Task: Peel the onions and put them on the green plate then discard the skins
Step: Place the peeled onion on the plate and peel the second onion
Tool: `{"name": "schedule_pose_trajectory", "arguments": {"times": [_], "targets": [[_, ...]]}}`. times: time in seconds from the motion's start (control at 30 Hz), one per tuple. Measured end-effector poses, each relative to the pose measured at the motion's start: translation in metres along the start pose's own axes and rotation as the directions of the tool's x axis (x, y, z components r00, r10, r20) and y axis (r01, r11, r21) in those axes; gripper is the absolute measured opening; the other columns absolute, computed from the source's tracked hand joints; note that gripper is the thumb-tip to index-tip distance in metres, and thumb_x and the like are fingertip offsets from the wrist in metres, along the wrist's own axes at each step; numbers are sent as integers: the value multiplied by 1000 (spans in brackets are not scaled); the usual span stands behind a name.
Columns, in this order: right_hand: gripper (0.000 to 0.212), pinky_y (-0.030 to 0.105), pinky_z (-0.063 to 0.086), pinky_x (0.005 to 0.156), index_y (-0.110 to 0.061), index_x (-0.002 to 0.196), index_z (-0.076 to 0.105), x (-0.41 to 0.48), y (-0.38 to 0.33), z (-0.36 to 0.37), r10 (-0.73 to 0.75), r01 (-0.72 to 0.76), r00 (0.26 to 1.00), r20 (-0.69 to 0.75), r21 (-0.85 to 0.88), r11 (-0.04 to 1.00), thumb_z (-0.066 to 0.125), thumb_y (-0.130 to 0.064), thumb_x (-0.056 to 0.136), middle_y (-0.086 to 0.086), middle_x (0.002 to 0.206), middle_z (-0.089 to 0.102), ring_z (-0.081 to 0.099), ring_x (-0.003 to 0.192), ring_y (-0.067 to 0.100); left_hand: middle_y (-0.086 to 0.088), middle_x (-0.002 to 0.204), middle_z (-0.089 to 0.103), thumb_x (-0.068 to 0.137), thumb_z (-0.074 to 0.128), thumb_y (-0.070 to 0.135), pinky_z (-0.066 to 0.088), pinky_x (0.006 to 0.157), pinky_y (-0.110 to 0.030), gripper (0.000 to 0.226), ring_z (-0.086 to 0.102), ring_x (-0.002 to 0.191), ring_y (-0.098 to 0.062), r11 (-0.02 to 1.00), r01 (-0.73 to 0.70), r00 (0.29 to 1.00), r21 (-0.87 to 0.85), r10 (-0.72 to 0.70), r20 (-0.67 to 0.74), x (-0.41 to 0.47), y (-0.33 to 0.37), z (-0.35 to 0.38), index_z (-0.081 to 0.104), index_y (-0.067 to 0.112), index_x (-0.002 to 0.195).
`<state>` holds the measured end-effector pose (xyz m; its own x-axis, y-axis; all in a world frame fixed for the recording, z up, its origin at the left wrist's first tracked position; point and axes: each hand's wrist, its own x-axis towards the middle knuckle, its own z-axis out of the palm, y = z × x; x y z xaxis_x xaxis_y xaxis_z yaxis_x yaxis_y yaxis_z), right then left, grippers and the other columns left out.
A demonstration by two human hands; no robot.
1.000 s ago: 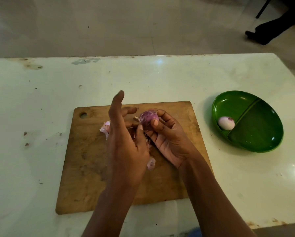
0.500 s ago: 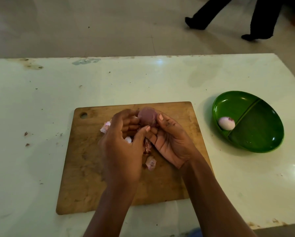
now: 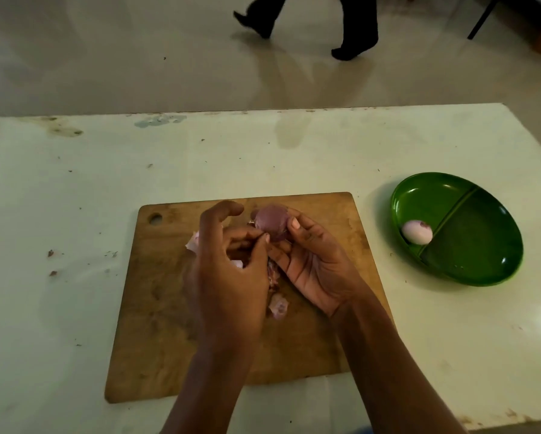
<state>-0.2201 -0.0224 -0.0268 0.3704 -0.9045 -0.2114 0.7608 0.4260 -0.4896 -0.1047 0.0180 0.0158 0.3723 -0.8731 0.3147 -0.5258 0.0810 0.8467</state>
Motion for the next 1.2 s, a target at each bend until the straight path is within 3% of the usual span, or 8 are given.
{"name": "schedule_pose_trajectory", "arguments": {"times": [0.1, 0.2, 0.33, 0.47, 0.6, 0.73, 1.0, 1.2], "targets": [[87, 34, 57, 82, 9, 129, 47, 2, 1, 0, -14, 13, 1000, -15, -20, 1000, 91, -17, 58, 25, 118, 63, 66, 103, 29, 12, 78, 57, 75, 71, -5, 50, 61, -14, 56, 60, 71, -6, 999, -19, 1000, -41, 20, 22, -3, -1, 2, 45, 19, 118], [79, 35, 58, 83, 6, 123, 54, 2, 1, 0, -29, 29, 999, -27, -2, 1000, 91, -17, 57, 23, 116, 65, 67, 103, 29, 11, 83, 54, 74, 68, -12, 50, 65, -13, 61, 58, 76, -4, 995, 30, 999, -96, -32, -16, -3, -3, 3, 44, 15, 124], [80, 36, 57, 86, 8, 126, 51, 1, 0, 0, -14, 14, 1000, -6, 9, 1000, 90, -17, 60, 23, 115, 65, 68, 99, 27, 9, 100, 63, 77, 76, 8, 47, 71, -6, 52, 62, 90, -2, 973, 145, 989, -178, -138, 55, -3, 2, 2, 51, 28, 117], [91, 38, 43, 98, 6, 136, 43, 1, 1, 2, 21, -21, 1000, 14, -3, 1000, 90, -19, 62, 27, 129, 54, 56, 113, 32, 13, 98, 64, 68, 82, 14, 50, 73, -8, 55, 63, 89, 4, 964, 169, 984, -205, -152, 96, -1, 3, 1, 52, 31, 110], [72, 32, 57, 84, 5, 128, 52, -1, 0, 2, 52, -54, 997, 60, 24, 998, 86, -14, 67, 25, 119, 62, 67, 102, 26, 15, 88, 67, 68, 81, 9, 51, 67, -10, 42, 66, 79, 5, 976, 137, 990, -171, -139, -1, -1, 1, 2, 60, 24, 101], [75, 29, 58, 78, 8, 130, 47, -1, 0, 3, 50, -52, 997, 54, 23, 998, 84, -12, 68, 24, 114, 64, 69, 96, 26, 20, 78, 65, 67, 82, 10, 50, 61, -10, 31, 66, 73, 5, 992, 67, 996, -107, -73, -54, -1, 0, 2, 62, 23, 87], [84, 33, 58, 80, 11, 132, 42, -1, 1, 1, 26, -26, 999, 39, -7, 1000, 86, -15, 65, 26, 115, 63, 68, 99, 29, 18, 85, 62, 81, 71, 3, 49, 67, -9, 36, 63, 84, 5, 982, 115, 993, -147, -109, 45, -3, -1, 2, 53, 32, 90], [70, 31, 59, 74, 7, 113, 61, 0, -2, 1, 17, -17, 1000, -8, 66, 998, 91, -24, 59, 26, 109, 66, 70, 94, 29, 12, 84, 61, 86, 63, 0, 46, 64, -5, 34, 61, 77, 9, 942, 217, 976, -257, -211, 52, -2, 3, 1, 50, 31, 88]]}}
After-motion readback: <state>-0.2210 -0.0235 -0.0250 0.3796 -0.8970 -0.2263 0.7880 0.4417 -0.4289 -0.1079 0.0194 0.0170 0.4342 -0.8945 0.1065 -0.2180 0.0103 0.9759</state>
